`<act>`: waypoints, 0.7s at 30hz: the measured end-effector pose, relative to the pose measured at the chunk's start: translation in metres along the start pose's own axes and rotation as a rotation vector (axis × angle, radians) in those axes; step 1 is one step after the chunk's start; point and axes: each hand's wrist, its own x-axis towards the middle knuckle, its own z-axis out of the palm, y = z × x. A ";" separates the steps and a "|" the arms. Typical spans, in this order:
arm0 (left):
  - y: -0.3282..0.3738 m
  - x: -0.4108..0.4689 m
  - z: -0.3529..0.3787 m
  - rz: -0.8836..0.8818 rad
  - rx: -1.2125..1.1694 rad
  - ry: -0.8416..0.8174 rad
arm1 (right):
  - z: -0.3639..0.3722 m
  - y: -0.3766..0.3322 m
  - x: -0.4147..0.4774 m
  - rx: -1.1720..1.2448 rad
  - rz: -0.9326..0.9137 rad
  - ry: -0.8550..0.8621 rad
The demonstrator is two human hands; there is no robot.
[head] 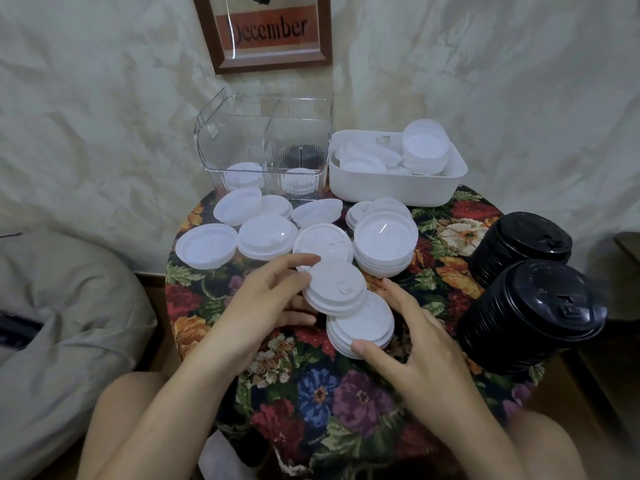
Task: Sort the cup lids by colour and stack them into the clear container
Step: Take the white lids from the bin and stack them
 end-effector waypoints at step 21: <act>-0.012 -0.008 0.012 0.219 0.711 -0.068 | 0.001 -0.002 0.001 0.001 -0.079 0.005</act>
